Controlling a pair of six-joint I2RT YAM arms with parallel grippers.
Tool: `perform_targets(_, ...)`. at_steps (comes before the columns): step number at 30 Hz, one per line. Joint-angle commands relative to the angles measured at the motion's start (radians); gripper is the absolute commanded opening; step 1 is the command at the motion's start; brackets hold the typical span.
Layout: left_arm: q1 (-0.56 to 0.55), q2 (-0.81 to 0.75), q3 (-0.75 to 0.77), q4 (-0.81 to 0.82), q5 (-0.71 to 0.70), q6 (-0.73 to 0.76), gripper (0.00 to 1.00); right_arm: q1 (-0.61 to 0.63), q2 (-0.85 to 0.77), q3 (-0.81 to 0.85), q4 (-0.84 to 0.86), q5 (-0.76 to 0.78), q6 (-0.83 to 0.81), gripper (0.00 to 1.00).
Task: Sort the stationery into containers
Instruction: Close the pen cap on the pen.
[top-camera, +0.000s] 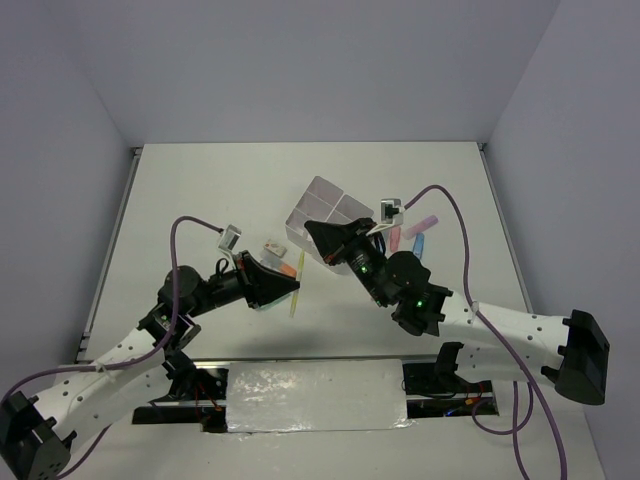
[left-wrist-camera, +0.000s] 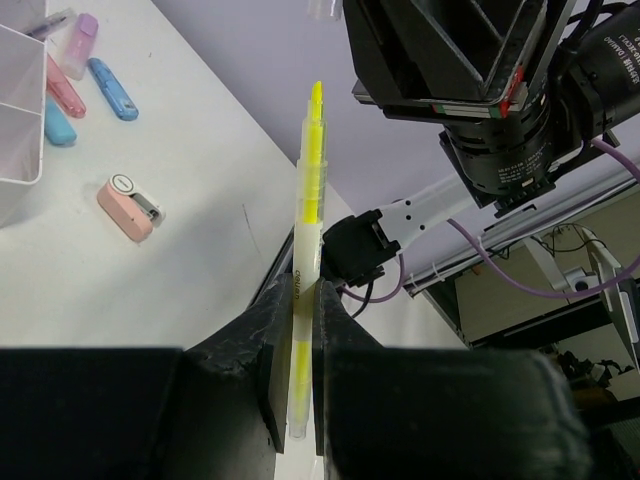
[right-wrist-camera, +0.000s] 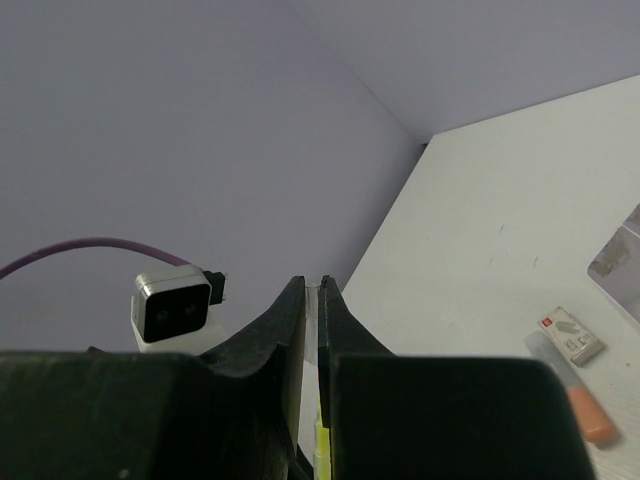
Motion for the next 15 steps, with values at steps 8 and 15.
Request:
perform_targets(8,-0.006,-0.02,0.047,0.015,-0.02,0.05,0.0,0.018,0.009,0.028,0.031,-0.02,0.006,0.0)
perform_targets(15,-0.006,-0.026,0.056,0.005,-0.028,0.059,0.0,0.019,0.008,0.003,0.024,-0.011,0.016,0.0)
